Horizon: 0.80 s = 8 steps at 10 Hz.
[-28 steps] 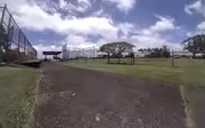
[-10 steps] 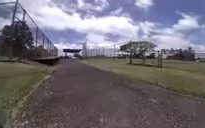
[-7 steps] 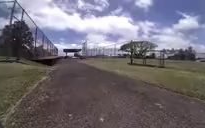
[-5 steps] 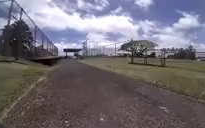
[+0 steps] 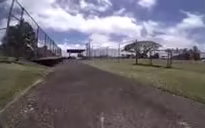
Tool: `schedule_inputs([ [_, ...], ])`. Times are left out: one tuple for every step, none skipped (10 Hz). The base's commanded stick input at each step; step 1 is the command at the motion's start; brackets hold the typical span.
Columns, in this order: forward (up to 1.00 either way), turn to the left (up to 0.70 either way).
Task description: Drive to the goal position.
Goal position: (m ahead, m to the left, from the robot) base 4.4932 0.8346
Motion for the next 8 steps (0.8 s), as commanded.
schedule_inputs([
  [0.70,0.07],
  [0.70,0.01],
  [0.70,0.00],
  [0.70,0.00],
  [0.70,0.04],
  [0.70,0.12],
  [0.69,0.22],
  [0.68,0.33],
])
